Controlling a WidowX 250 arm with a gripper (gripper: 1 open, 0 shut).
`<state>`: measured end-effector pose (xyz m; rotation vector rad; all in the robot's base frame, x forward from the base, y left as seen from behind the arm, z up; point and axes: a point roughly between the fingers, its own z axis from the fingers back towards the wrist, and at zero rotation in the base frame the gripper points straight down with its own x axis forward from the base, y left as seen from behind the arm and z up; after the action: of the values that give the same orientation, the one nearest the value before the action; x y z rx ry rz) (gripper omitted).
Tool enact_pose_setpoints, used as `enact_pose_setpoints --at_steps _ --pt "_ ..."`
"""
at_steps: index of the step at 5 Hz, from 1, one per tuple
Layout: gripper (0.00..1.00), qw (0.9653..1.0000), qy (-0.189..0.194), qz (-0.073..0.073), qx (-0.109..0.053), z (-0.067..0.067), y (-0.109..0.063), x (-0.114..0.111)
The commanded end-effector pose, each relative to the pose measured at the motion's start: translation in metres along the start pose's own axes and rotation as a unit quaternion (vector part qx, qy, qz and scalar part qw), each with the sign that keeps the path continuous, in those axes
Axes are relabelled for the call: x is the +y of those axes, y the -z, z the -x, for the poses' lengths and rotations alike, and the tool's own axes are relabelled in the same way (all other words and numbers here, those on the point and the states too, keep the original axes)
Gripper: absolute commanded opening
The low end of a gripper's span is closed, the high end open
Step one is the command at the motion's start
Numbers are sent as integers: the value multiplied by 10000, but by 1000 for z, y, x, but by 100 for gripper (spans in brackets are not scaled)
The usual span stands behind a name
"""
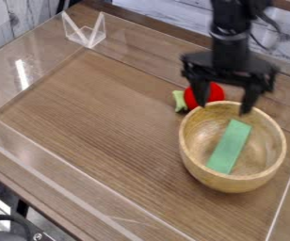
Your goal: Put the green object in the brown bowl
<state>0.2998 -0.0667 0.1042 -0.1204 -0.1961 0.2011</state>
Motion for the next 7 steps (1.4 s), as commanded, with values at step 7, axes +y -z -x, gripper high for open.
enact_pose_setpoints --at_steps 7 --pt "100 9960 364 -540 -610 -27 -71 49"
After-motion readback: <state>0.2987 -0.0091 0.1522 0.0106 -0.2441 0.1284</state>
